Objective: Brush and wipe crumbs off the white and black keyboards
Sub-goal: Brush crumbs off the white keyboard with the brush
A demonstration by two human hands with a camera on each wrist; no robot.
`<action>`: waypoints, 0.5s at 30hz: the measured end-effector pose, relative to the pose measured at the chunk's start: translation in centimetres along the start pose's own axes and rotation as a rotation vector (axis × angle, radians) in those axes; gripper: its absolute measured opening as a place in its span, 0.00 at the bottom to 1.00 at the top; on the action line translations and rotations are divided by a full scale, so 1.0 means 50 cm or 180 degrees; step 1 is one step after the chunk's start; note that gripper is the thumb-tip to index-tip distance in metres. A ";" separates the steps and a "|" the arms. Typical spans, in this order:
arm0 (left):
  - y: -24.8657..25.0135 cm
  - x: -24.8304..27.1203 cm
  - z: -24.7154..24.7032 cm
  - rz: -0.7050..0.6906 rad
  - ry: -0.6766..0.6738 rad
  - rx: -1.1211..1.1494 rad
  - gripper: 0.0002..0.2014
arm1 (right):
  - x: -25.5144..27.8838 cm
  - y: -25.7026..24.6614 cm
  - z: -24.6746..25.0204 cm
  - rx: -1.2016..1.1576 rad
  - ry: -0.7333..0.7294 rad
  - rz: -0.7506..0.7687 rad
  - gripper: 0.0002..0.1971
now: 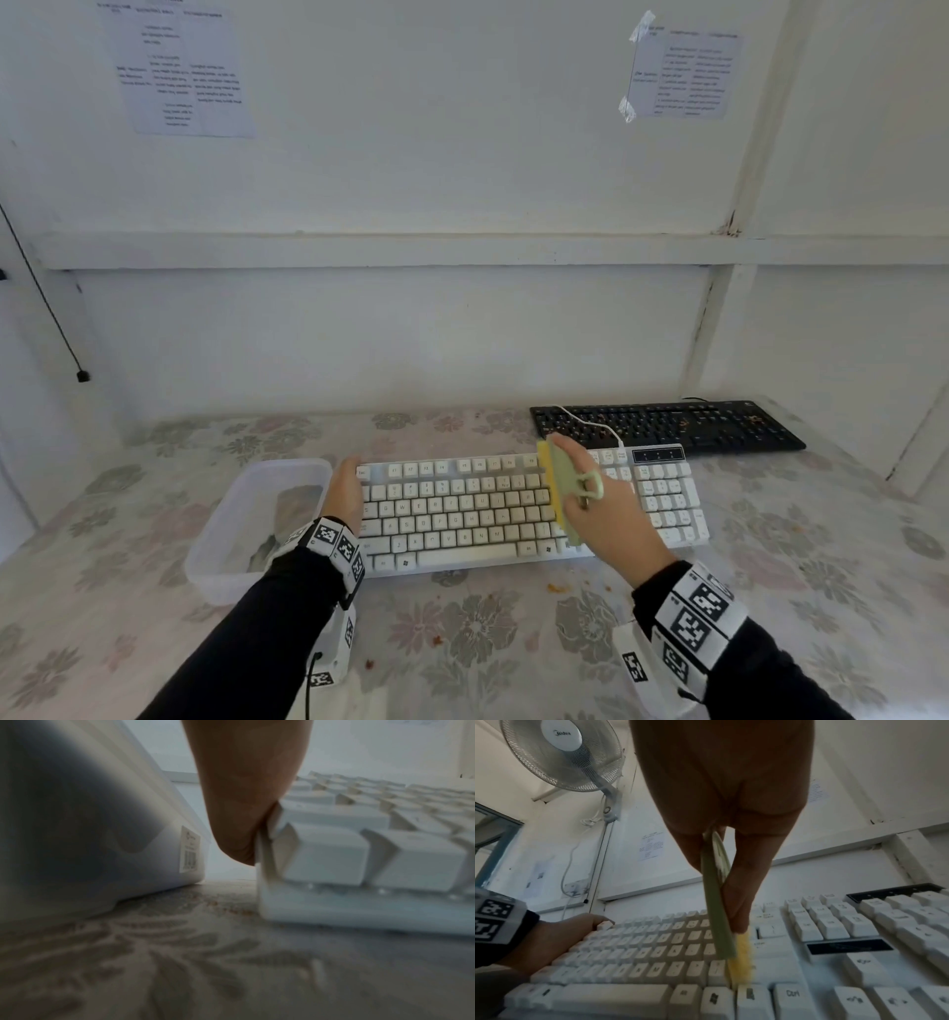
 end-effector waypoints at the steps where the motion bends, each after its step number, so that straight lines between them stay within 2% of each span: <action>1: -0.001 -0.001 0.001 0.0012 0.0020 -0.0002 0.24 | 0.002 0.006 -0.003 0.0084 -0.0112 -0.0102 0.35; 4: 0.000 -0.001 0.000 0.0012 0.0016 0.0000 0.24 | 0.012 0.021 -0.009 0.0243 -0.0396 -0.0424 0.35; 8: 0.003 0.005 0.000 0.0048 0.0018 0.0057 0.24 | 0.013 0.021 0.009 -0.0322 -0.0354 -0.0871 0.29; 10: 0.004 0.005 0.002 0.0025 0.0037 0.0035 0.23 | 0.003 0.016 0.020 -0.0440 -0.0023 -0.0651 0.29; 13: 0.004 0.007 0.000 0.0044 -0.0008 0.0055 0.24 | -0.006 0.009 0.032 -0.0414 0.0574 0.0054 0.33; 15: 0.004 0.010 0.000 0.0073 -0.0054 0.0014 0.24 | -0.005 0.012 0.027 -0.0280 0.0604 0.0285 0.34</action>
Point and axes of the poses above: each hand's wrist, its own x-axis away from the middle knuckle, its own z-axis out of the back of the hand, y = z × x, the point moved 4 cm from there along -x, towards the middle knuckle, and after that the axes turned 9 degrees about -z, right-handed, at the moved point
